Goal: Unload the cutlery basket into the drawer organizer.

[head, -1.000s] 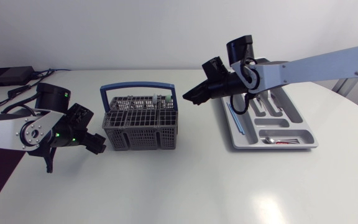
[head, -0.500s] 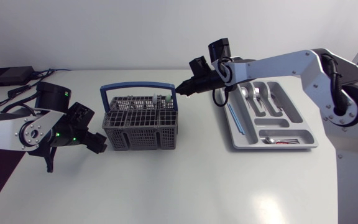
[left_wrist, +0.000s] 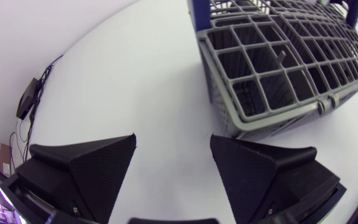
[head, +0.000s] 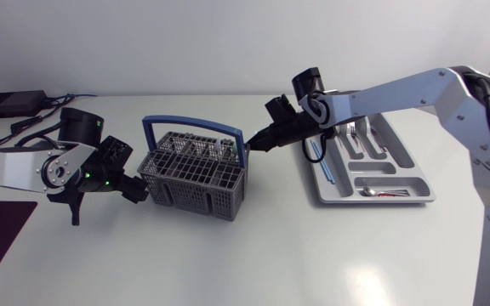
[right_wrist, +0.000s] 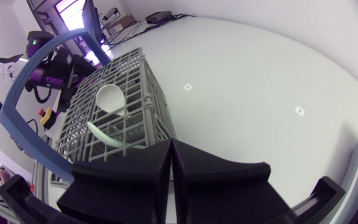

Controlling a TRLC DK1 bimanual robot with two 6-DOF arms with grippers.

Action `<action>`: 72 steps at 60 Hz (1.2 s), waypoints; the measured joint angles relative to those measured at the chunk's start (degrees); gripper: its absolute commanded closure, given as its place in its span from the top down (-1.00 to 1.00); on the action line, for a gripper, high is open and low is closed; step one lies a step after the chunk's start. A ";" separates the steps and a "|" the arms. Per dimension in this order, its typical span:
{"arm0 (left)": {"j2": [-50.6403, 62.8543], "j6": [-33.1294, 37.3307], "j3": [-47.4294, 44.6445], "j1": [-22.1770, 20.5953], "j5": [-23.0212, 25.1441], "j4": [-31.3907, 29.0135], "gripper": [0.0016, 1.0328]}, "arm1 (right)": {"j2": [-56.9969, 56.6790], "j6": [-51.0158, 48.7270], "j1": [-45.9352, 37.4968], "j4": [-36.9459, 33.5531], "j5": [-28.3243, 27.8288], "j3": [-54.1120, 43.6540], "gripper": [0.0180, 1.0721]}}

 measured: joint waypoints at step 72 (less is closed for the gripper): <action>24.06 -1.38 37.53 -12.46 -0.83 -10.23 0.67 | -32.79 -7.48 5.38 -2.40 2.73 -34.73 -0.78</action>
